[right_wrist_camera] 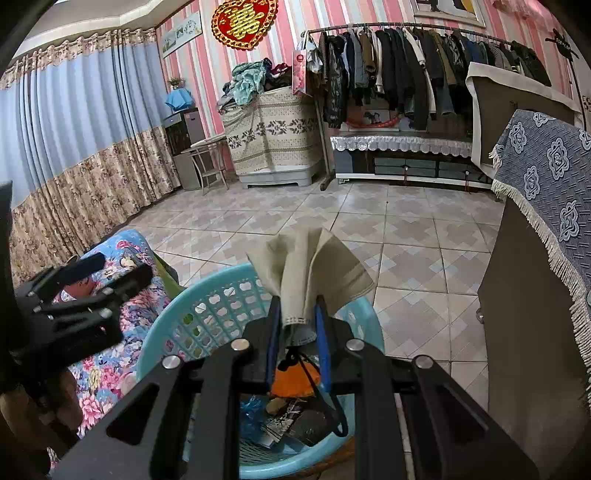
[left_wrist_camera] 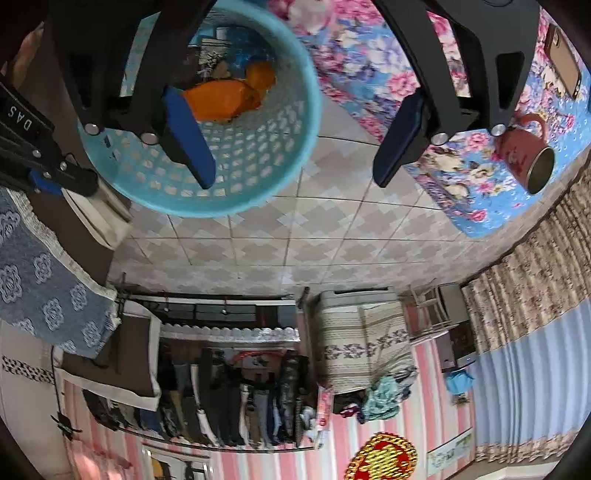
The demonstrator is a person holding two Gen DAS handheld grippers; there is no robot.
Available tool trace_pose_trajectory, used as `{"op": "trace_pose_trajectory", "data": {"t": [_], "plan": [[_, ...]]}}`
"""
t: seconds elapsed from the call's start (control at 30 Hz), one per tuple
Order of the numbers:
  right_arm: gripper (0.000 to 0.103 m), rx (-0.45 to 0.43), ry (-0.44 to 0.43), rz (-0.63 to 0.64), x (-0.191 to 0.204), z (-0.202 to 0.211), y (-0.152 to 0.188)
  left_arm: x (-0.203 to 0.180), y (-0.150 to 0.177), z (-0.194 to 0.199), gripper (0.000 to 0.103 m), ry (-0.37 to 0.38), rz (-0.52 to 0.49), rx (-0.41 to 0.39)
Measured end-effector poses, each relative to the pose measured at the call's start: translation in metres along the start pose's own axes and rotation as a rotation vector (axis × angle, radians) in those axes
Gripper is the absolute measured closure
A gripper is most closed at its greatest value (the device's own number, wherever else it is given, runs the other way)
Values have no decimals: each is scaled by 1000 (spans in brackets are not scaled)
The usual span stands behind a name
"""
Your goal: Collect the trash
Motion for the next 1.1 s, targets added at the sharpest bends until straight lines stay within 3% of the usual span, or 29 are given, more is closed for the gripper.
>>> {"op": "trace_pose_trajectory", "data": {"t": [0.27,0.43,0.47,0.53,0.57,0.6,0.67,0.8,0.97,1.1], "plan": [[85,-4,39,19,5,-7,2,30,0,8,9,-51,64,-13],[81,44,45,25,17,-24,7,45,1,21,7,-74,88,-23],[77,55,40,21,18,-29,6,50,2,26,6,-82,96,-29],[55,92,27,8,20,-39,10,58,1,37,6,-94,103,-39],[38,103,40,10,22,-43,13,62,1,44,6,-106,104,-45],[32,108,45,12,24,-45,15,68,2,53,6,-123,104,-53],[31,122,45,9,27,-49,17,78,4,69,5,-140,104,-59],[16,131,37,15,39,-46,18,103,15,115,5,-197,115,-88],[5,60,10,64,80,-11,13,140,41,172,5,-247,183,-103],[5,-3,-55,115,125,27,12,166,66,220,5,-333,218,-137]]}}
Point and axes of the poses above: each gripper's, at about its wrist camera, not at the fingertips, and z roughly against the way its jaws point, x to its left, y to its underside, the point moved 4 cm from there along -z, roughly the way its jaws point
